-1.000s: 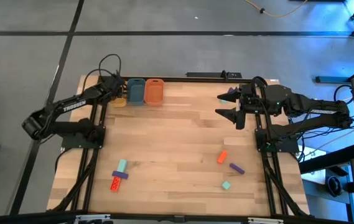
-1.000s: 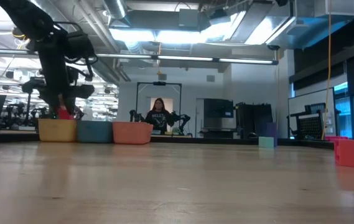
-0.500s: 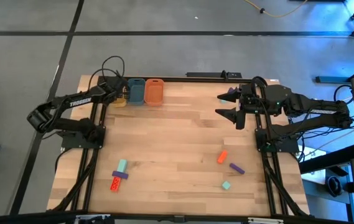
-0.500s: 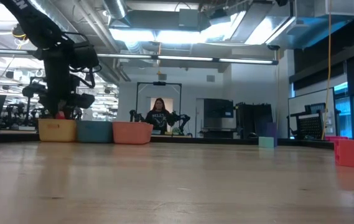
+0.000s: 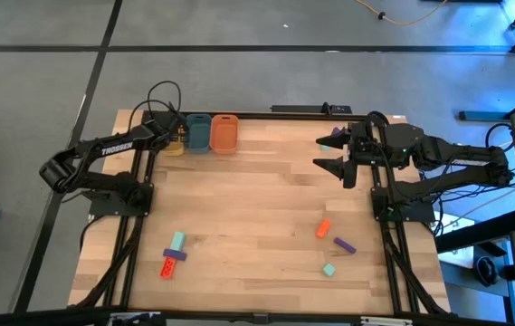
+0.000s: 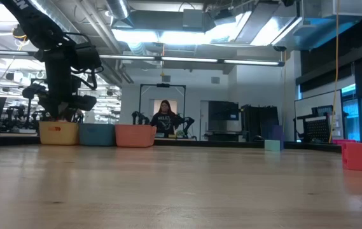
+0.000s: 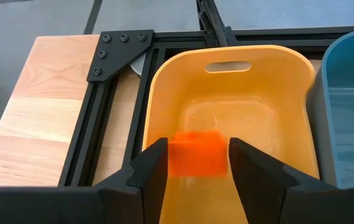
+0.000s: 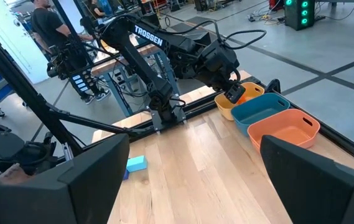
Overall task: Sort & place blocks by color
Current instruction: Put the top orange game piece into the yellow bin, then put the right orange game piece into the yellow bin
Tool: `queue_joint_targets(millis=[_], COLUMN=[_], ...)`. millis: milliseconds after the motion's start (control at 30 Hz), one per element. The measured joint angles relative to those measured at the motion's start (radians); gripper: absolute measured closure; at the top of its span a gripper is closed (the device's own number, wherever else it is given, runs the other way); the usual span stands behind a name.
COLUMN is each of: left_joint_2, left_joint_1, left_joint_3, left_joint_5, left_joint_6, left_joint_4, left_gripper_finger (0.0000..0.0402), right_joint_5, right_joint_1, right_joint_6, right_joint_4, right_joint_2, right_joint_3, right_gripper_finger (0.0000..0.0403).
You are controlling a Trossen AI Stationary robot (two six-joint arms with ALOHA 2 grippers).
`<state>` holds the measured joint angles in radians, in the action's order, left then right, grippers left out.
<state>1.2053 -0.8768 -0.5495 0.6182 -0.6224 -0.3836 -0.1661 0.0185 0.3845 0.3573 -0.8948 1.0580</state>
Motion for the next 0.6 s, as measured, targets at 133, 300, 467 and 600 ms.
queue_joint_targets(millis=[133, 300, 467, 600], left_joint_2=[0.0, 0.0, -0.001, -0.017], left_joint_1=[0.0, 0.0, 0.0, 0.0], left_joint_3=[0.0, 0.0, 0.0, -0.001], left_joint_5=[0.0, 0.0, -0.001, -0.001], left_joint_6=[0.0, 0.0, -0.001, -0.001], left_joint_4=[0.0, 0.0, 0.004, 0.004], left_gripper_finger=[0.0237, 0.0236, 0.0235, 0.0235], right_joint_5=[0.0, 0.0, 0.0, 0.0], right_joint_1=[0.0, 0.0, 0.0, 0.0], right_joint_6=[0.0, 0.0, 0.0, -0.001], right_joint_4=[0.0, 0.0, 0.0, 0.0], right_joint_2=[0.0, 0.0, 0.0, 0.0], right_joint_3=[0.0, 0.0, 0.0, 0.0], right_gripper_finger=[0.0038, 0.0038, 0.0038, 0.0038])
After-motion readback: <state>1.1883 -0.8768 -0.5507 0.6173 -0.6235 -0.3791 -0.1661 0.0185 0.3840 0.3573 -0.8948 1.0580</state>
